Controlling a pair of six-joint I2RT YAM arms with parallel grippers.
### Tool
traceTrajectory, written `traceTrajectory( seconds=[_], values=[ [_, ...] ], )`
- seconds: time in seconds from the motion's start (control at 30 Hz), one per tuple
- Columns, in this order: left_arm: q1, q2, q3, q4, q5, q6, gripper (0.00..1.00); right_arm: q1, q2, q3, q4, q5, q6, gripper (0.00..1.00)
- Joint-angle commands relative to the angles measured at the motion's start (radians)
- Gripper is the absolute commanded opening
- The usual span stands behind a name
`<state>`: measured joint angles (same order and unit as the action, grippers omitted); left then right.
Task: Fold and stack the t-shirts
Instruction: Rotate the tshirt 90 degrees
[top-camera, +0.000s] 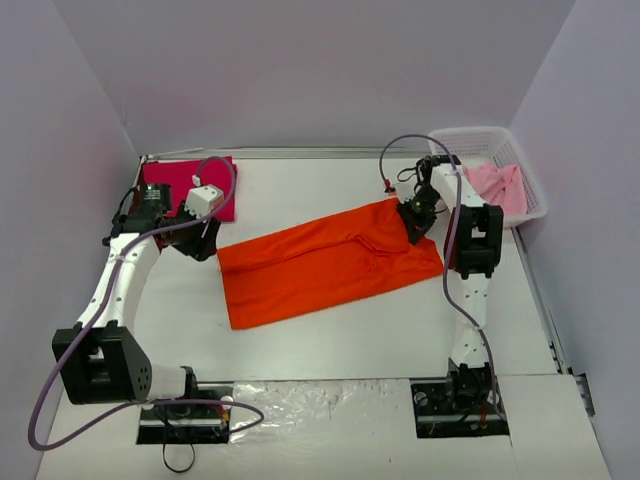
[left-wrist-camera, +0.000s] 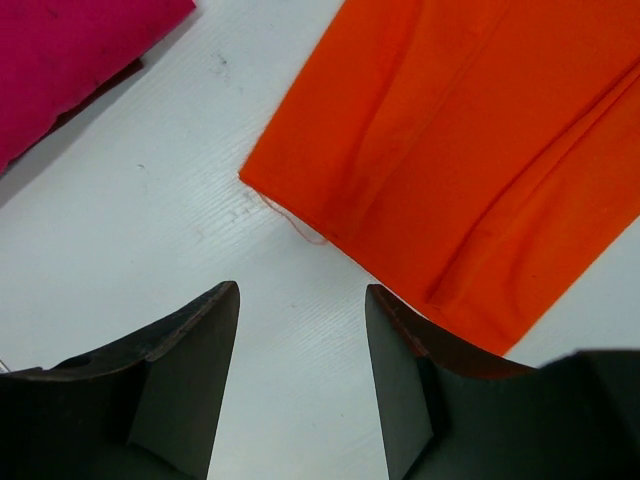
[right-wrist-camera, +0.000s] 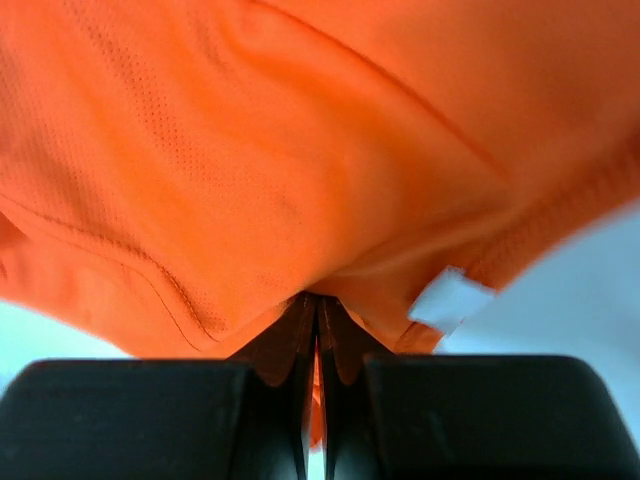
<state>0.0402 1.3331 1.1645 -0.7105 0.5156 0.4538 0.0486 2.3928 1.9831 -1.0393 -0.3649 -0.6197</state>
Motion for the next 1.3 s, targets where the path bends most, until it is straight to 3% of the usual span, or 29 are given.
traceTrajectory(
  seconds=[0.0,0.07,0.13,0.17,0.3,0.5,0.73,1.0,1.27],
  values=[
    [0.006,-0.028,0.012,0.068,-0.063,-0.029,0.52,0.053,0.196,0.228,0.176,-0.009,0.037,0.00],
    [0.009,-0.031,0.001,0.091,-0.080,-0.049,0.52,0.082,0.315,0.467,0.177,-0.003,0.064,0.00],
    [0.010,-0.032,-0.003,0.101,-0.092,-0.061,0.52,0.103,0.371,0.595,0.203,-0.005,0.081,0.00],
    [0.012,-0.037,-0.015,0.109,-0.094,-0.061,0.52,0.124,0.374,0.608,0.297,0.012,0.113,0.00],
    [0.013,-0.034,-0.025,0.108,-0.115,-0.061,0.52,0.175,0.280,0.413,0.620,0.081,0.144,0.00],
    [0.016,-0.029,-0.038,0.121,-0.121,-0.073,0.52,0.229,0.252,0.482,0.700,0.231,0.143,0.00],
    [0.017,-0.061,-0.057,0.146,-0.124,-0.079,0.52,0.289,-0.131,0.140,0.944,0.399,0.173,0.00],
    [0.023,-0.127,-0.109,0.184,-0.114,-0.089,0.53,0.402,-0.427,-0.093,0.794,0.279,0.228,0.00],
    [0.099,-0.205,-0.144,0.266,-0.118,-0.173,0.53,0.510,-0.405,-0.267,0.632,0.064,0.261,0.00]
  ],
)
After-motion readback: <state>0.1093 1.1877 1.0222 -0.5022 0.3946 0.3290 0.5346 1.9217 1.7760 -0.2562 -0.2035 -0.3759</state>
